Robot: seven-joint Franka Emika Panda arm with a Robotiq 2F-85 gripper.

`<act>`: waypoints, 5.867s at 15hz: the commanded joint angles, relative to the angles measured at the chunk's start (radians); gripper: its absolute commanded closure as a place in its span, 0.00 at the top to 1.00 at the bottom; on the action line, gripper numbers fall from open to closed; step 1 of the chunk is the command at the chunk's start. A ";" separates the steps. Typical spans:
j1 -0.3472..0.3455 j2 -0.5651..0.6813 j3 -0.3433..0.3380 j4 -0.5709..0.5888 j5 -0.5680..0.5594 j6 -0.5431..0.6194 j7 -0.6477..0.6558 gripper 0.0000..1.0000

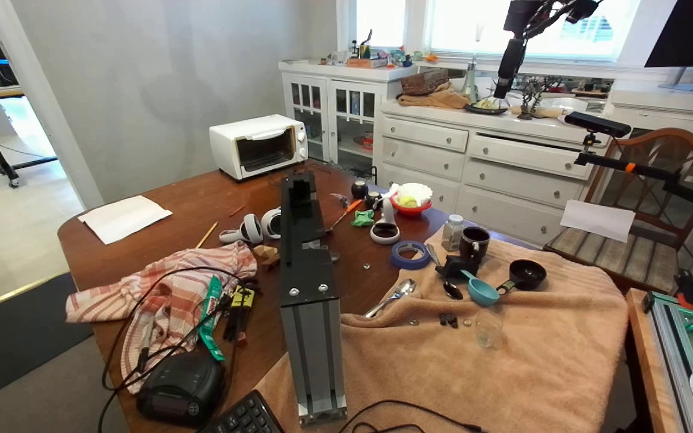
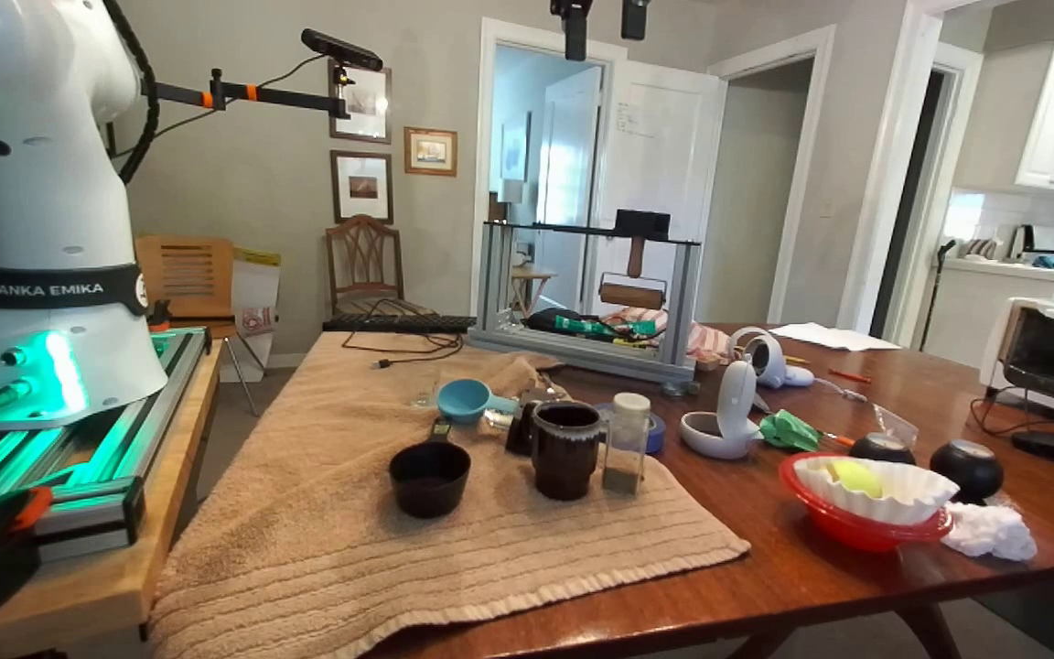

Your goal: Pull the upper right corner of the towel backwards.

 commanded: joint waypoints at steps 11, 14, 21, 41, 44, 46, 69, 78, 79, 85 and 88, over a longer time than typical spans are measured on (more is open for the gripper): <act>-0.271 0.590 0.026 0.590 0.208 -0.310 -0.295 1.00; -0.342 0.657 0.060 0.629 0.259 -0.325 -0.285 1.00; -0.427 0.713 0.088 0.636 0.240 -0.317 -0.283 1.00; -0.562 0.982 0.165 0.704 0.155 -0.489 -0.411 1.00; -0.560 0.980 0.164 0.697 0.139 -0.469 -0.403 1.00; -0.562 0.981 0.165 0.697 0.140 -0.469 -0.398 1.00; -0.560 0.846 0.256 0.183 0.348 0.185 -0.485 1.00; -0.550 0.870 0.284 0.171 0.368 0.395 -0.501 1.00; -0.550 0.871 0.294 0.161 0.369 0.431 -0.504 1.00; -0.558 0.881 0.348 0.113 0.359 0.649 -0.518 1.00; -0.545 0.898 0.349 0.102 0.336 0.727 -0.485 1.00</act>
